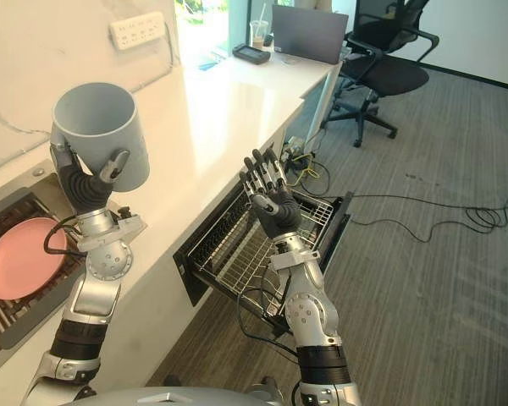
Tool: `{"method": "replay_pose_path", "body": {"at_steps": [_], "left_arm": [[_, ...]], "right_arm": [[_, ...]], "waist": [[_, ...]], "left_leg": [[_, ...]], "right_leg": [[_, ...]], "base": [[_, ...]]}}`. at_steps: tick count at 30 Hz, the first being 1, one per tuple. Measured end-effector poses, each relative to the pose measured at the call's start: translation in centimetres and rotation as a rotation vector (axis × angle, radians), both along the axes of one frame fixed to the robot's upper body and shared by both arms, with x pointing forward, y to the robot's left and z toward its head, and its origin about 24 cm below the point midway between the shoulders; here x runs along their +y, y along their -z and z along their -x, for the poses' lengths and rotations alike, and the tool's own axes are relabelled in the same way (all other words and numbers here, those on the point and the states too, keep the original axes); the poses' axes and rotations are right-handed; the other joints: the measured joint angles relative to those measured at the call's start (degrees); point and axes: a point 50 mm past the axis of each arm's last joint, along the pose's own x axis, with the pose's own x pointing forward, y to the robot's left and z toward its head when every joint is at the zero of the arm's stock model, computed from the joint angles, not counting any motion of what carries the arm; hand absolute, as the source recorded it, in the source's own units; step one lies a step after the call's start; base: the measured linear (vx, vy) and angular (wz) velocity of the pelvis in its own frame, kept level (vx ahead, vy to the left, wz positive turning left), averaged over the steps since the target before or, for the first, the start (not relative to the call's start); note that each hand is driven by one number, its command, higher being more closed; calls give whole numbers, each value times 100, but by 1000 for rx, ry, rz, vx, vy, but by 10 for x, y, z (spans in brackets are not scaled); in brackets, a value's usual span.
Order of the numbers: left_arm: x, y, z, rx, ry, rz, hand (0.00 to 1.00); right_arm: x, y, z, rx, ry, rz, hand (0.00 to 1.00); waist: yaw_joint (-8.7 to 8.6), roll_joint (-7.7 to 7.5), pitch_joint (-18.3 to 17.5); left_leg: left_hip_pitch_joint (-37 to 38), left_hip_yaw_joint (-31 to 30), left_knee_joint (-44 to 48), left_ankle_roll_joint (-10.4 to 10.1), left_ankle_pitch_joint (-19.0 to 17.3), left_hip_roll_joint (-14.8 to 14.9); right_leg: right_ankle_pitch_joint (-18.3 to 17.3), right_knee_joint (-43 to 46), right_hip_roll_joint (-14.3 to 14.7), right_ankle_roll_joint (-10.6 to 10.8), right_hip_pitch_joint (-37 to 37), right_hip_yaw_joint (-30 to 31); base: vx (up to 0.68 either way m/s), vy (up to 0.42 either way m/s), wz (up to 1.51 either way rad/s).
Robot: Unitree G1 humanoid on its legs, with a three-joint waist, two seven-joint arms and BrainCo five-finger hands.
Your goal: Walk over to the sink, pick up the cup, carry it to the dishwasher, place the cup inside the dishwasher, then close the dishwasher door
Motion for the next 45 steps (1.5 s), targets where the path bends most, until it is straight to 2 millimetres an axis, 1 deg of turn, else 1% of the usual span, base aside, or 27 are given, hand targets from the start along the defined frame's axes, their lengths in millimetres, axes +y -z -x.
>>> {"method": "replay_pose_path", "body": {"at_steps": [4, 9, 12, 16, 21, 25, 28, 33, 37, 41, 45], "left_arm": [[-2, 4, -11, 55, -41, -43, 100], [-1, 11, -15, 100, -83, -107, 100], [-5, 14, -16, 100, -120, -179, 100], [-14, 24, -18, 133, -134, -256, 100], [-23, 25, -18, 120, -137, -296, 100], [-26, 28, -18, 121, -150, -326, 100], [-31, 28, -17, 121, -139, -339, 100], [-44, 19, -19, 73, -108, -357, 100], [-52, 23, -18, 78, -98, -416, 100], [-51, 28, -19, 92, -103, -446, 100], [-51, 31, -20, 102, -106, -472, 100]], "right_arm": [[-1, -1, 0, 7, -24, -4, 0], [1, -1, 1, 15, -50, -25, 0], [9, -3, 0, 17, -88, -36, 0], [26, -16, -7, 3, -126, -26, 0], [37, -21, -11, 41, -122, -19, 0], [52, -26, -13, 54, -145, 6, 0], [60, -29, -15, 57, -143, 44, 0], [67, -31, -16, 65, -148, 61, 0], [76, -31, -22, 77, -169, 82, 0], [80, -34, -22, 70, -184, 92, 0], [82, -32, -22, 89, -180, 116, 0]], "waist": [[-60, 3, -2], [-62, 5, -4], [-50, 9, -6], [-28, 21, -13], [4, 34, -21], [19, 84, -53], [26, 91, -57], [76, 98, -76], [137, 145, -145], [153, 167, -183], [171, 166, -184]], "left_leg": [[1, 12, -1, 3, 3, 2], [-34, -25, -5, 17, 36, 0], [-72, -84, -7, 21, 80, 3], [-85, -120, -8, 30, 114, 1], [-159, -244, -17, 45, 197, 1], [-166, -272, -29, 56, 230, 0], [-172, -318, -45, 52, 256, 2], [-269, -446, -46, 78, 347, 1], [-275, -475, -46, 83, 375, 2], [-282, -510, -47, 75, 399, 6], [-296, -537, -47, 67, 415, 8]], "right_leg": [[14, 6, 0, -3, -8, -1], [20, 20, -2, -9, -23, -38], [28, 21, -1, -17, -21, -113], [45, 30, -2, -22, -18, -143], [56, 37, -1, -35, -19, -276], [74, 38, -2, -53, -12, -294], [50, 32, -2, -86, -9, -321], [65, 37, -5, -105, -19, -473], [83, 38, -3, -115, -15, -483], [94, 39, 0, -130, -5, -508], [105, 38, -4, -146, 3, -575]], "base": [[0, -2, -1], [-9, 2, 4], [-19, 2, 11], [-22, 7, 4], [-26, 7, 12], [-15, 6, 3], [-45, 13, 5], [-35, 12, 15], [-5, 2, 1], [-14, 5, 3], [-14, 6, 3]]}}
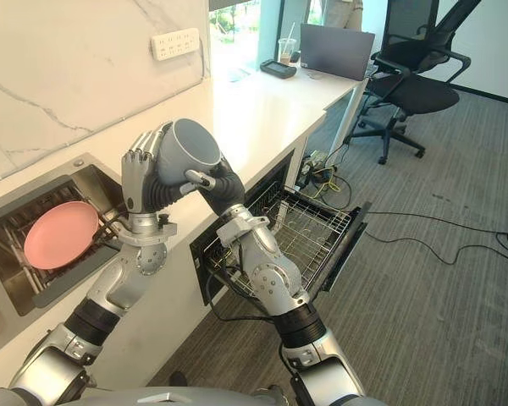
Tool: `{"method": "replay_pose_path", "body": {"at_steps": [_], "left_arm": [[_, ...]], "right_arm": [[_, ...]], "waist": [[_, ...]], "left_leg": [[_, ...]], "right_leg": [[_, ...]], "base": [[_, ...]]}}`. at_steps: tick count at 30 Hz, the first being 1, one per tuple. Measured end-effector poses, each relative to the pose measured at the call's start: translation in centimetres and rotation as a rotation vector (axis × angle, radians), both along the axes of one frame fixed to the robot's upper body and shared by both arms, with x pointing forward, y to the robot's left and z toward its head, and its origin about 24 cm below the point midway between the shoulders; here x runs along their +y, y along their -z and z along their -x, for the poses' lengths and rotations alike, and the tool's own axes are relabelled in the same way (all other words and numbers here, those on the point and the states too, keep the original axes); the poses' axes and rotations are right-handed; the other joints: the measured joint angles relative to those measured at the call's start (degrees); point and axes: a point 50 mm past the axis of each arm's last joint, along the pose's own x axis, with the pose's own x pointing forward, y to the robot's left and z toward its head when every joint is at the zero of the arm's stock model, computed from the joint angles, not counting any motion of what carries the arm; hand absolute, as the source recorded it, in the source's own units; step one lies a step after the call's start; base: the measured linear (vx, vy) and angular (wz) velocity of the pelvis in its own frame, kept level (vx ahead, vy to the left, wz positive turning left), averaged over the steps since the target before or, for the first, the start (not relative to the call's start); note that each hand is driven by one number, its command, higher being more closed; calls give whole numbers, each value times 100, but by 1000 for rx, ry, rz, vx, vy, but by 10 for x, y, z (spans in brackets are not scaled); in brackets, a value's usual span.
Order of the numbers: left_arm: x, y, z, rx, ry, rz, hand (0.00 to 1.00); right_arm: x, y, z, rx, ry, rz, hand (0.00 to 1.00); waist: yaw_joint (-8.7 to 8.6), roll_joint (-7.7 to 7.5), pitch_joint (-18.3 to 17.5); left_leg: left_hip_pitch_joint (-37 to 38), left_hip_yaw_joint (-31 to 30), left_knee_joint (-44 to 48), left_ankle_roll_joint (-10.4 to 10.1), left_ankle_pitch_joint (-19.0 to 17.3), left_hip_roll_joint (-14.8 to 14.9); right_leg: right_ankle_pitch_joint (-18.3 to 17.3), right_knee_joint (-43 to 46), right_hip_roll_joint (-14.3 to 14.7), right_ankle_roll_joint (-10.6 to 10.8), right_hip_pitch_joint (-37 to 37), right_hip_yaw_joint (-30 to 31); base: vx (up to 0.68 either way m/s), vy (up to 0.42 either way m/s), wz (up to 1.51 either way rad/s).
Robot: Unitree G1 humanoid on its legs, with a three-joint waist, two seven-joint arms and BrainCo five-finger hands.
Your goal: Walk over to the sink, pick up the cup, carry it to the dishwasher, place the cup inside the dishwasher, then close the dishwasher door
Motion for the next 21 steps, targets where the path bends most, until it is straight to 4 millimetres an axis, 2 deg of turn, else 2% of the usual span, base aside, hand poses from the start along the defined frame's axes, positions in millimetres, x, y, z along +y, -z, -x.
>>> {"method": "replay_pose_path", "body": {"at_steps": [5, 10, 11, 21], "left_arm": [[0, 1, 0, 5, -8, -9, 100], [1, 8, -2, 26, -18, -30, 100], [1, 9, -2, 27, -20, -31, 100], [5, 5, -4, -3, -54, -31, 100]], "right_arm": [[2, -1, -2, 5, 6, 7, 0], [6, 0, -6, 22, 20, 35, 0], [6, 0, -6, 23, 22, 38, 100], [15, -7, -10, -8, 37, 62, 100]], "waist": [[44, -3, -15], [97, -26, -197], [107, -26, -197], [134, -26, -197]], "left_leg": [[-2, -8, 0, 11, 19, 7], [-56, -22, 1, 22, 28, 6], [-56, -22, 1, 24, 30, 4], [-67, -69, -1, -16, 37, 8]], "right_leg": [[15, -6, 1, -14, 5, -35], [42, -51, 3, 1, -18, -50], [45, -54, 3, 1, -17, -50], [48, -24, 1, 23, -16, -71]], "base": [[0, 0, 0], [4, -1, 1], [0, 0, 0], [-5, 0, 1]]}}
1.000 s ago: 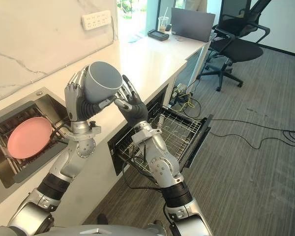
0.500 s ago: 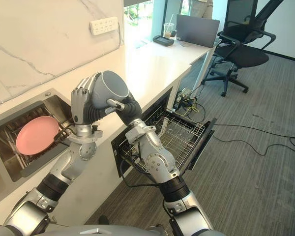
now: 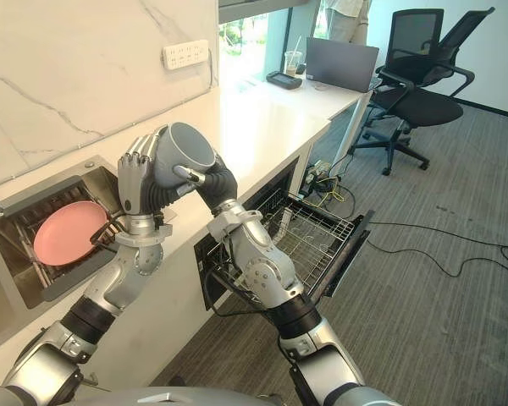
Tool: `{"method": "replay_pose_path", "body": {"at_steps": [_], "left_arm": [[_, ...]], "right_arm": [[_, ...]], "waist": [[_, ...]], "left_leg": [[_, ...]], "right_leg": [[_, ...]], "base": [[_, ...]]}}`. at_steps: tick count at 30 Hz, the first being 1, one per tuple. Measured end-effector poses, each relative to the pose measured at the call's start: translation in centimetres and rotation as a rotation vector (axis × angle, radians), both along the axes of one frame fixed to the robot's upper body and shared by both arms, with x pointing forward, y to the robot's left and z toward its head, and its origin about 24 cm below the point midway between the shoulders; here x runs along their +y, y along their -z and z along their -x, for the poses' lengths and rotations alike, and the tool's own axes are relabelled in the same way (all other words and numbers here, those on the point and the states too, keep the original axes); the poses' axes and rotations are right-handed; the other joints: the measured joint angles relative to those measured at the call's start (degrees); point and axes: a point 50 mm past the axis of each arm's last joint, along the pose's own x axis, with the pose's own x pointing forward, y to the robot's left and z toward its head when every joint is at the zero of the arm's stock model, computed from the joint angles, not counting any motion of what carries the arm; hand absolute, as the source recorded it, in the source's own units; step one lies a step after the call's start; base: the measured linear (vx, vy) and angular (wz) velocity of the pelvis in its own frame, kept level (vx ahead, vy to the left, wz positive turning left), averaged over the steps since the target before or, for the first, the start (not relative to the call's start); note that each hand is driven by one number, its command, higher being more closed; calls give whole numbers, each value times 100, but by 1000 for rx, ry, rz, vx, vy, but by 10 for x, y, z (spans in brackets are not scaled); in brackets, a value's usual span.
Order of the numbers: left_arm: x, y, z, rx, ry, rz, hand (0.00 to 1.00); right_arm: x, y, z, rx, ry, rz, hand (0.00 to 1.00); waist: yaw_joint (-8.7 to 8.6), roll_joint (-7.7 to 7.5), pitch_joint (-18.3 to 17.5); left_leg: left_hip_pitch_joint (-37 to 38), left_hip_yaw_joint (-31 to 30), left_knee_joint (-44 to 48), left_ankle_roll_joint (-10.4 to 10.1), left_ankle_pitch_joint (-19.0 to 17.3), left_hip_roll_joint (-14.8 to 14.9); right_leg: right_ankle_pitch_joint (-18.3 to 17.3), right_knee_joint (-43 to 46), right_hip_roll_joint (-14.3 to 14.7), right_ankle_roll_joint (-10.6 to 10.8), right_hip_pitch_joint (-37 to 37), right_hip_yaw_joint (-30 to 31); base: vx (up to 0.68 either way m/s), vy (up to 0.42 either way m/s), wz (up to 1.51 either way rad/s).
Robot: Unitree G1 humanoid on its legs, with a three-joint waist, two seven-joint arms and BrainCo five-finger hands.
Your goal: Walk over to the sink, pick up the cup, carry it to the dishwasher, place the cup inside the dishwasher, then close the dishwasher door
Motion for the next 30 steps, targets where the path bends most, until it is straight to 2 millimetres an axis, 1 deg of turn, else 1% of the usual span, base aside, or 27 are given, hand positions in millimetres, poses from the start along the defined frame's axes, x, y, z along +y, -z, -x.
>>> {"method": "replay_pose_path", "body": {"at_steps": [8, 9, 11, 14, 17, 22, 25, 27, 28, 30], "left_arm": [[1, -1, 1, -20, -6, 6, 100], [2, 0, 1, -22, -7, 0, 0], [1, 1, 2, -19, 0, -14, 0], [-2, 9, 8, -7, 27, -17, 0], [-3, 13, 9, 2, 28, -14, 0], [-5, 15, 11, 10, 38, -20, 0], [-8, 20, 14, 24, 54, -29, 0], [-12, 26, 18, 43, 74, -41, 0], [-15, 29, 22, 48, 88, -57, 0], [-20, 31, 24, 45, 106, -82, 0]], "right_arm": [[5, -2, 3, -15, 27, -30, 100], [5, -2, 3, -15, 29, -32, 100], [6, -3, 3, -13, 45, -50, 100], [4, -7, 3, -11, 97, -105, 100], [4, -7, 3, -25, 150, -85, 100], [2, -12, 4, -91, 296, -33, 100], [1, -11, 1, -75, 347, -42, 100], [-2, -16, -5, -73, 385, -52, 100], [-5, -21, -7, -81, 415, -73, 100], [-12, -26, -8, -93, 467, -104, 100]], "waist": [[125, 0, 0], [134, 0, 0], [135, 1, 0], [136, 1, 0], [135, 3, -1], [130, 6, 0], [122, 11, 1], [111, 23, 3], [113, 27, 1], [121, 29, 0]], "left_leg": [[-56, -118, 0, -35, 24, 4], [-57, -121, 0, -35, 24, 5], [-58, -122, 0, -35, 24, 5], [-59, -121, 0, -38, 21, 4], [-59, -121, 0, -43, 18, 8], [-59, -119, 0, -46, 16, 10], [-59, -119, 0, -46, 16, 10], [-59, -114, 0, -46, 16, 9], [-59, -113, 0, -45, 16, 8], [-59, -111, 1, -45, 16, 10]], "right_leg": [[0, 5, -5, 1, 10, -124], [0, 4, -4, 1, 9, -125], [0, 3, -4, 1, 9, -126], [2, -8, -3, -2, 8, -126], [5, -11, 2, -6, 8, -125], [5, -12, 4, -6, 7, -125], [5, -11, 4, -6, 7, -124], [4, -13, 3, -4, 4, -120], [1, -12, 2, 0, 5, -120], [2, -13, 3, -1, 5, -120]], "base": [[-7, -5, 7], [0, 0, 0], [0, 0, 0], [0, 0, 0], [0, 0, 0], [0, 0, 0], [0, 0, 0], [0, 0, 0], [0, 0, 0], [0, 0, 0]]}}
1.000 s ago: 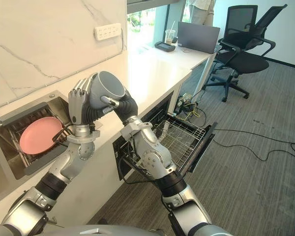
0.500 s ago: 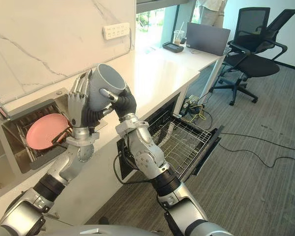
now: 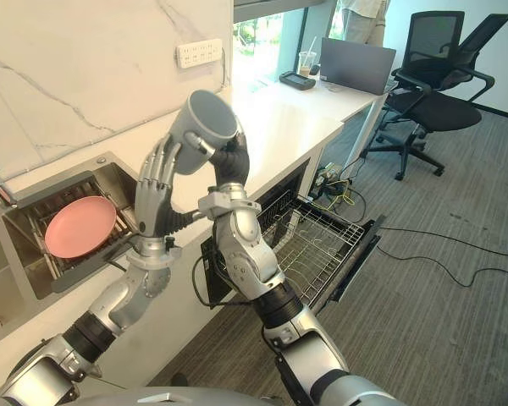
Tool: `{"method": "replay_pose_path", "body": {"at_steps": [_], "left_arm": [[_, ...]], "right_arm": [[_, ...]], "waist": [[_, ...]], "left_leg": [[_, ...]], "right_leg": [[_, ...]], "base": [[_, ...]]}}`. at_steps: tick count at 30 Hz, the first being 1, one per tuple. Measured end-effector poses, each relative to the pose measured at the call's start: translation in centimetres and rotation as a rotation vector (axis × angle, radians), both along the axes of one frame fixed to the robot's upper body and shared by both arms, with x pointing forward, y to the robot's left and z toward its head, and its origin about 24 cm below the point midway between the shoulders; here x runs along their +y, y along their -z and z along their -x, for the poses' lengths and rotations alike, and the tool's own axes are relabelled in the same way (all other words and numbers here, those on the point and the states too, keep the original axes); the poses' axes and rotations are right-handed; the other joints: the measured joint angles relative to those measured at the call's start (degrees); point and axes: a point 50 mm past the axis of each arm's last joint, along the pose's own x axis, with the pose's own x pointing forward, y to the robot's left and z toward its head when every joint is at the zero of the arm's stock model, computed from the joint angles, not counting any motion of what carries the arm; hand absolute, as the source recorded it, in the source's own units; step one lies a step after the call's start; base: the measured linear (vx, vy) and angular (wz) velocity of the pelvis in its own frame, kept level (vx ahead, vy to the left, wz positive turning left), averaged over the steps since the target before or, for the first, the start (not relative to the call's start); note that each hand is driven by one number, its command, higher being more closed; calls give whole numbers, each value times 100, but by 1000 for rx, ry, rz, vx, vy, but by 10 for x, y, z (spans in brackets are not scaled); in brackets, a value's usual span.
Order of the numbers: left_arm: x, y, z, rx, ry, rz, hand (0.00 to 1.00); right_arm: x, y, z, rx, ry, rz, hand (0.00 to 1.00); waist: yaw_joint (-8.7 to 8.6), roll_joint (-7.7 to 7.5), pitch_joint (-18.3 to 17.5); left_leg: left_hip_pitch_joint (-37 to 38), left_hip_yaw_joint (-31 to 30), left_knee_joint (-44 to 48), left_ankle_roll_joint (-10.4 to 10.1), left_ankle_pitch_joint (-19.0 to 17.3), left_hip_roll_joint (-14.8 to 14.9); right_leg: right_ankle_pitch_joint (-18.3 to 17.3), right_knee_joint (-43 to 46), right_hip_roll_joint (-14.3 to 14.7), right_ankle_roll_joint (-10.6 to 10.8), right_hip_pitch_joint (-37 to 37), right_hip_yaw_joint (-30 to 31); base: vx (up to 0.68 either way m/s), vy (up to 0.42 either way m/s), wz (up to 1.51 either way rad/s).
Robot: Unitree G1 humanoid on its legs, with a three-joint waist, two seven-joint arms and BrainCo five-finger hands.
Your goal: Walk over to the sink, pick up the cup, carry it to the dishwasher, place the cup inside the dishwasher, then close the dishwasher door
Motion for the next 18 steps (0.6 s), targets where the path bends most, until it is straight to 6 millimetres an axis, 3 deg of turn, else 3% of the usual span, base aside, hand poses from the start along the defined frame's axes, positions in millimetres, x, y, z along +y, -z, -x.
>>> {"method": "replay_pose_path", "body": {"at_steps": [5, 8, 11, 15, 18], "left_arm": [[3, -1, -1, -2, -8, 4, 0], [15, -17, -3, -44, -33, 97, 0], [27, -36, 2, -48, 56, 314, 0], [23, -33, 27, 213, 423, 754, 0], [-4, -18, 43, 584, 884, 1052, 0]], "right_arm": [[-22, -7, -3, -38, 172, -3, 100], [-54, -6, -7, -29, 311, -4, 100], [-92, 8, -4, 16, 458, -33, 100], [-138, 19, 9, 31, 658, -13, 100], [-175, 25, 21, 43, 794, 50, 100]], "waist": [[-68, 26, 3], [-82, 29, 5], [-92, 33, 8], [-139, 36, 10], [-158, 41, 13]], "left_leg": [[1, 20, 1, 0, 0, 2], [1, 35, 1, 1, 0, 3], [12, 53, 1, 0, -1, 2], [80, 168, 1, -43, -46, 5], [78, 173, -1, -42, -68, -2]], "right_leg": [[21, -18, 3, -30, -1, 11], [36, -31, 5, -49, 0, 19], [40, -43, 4, -45, 5, 35], [54, -88, 5, -24, 19, 155], [21, -97, -1, 27, 17, 160]], "base": [[0, 0, 0], [0, 0, 0], [0, 0, -2], [11, -7, -13], [7, -5, -3]]}}
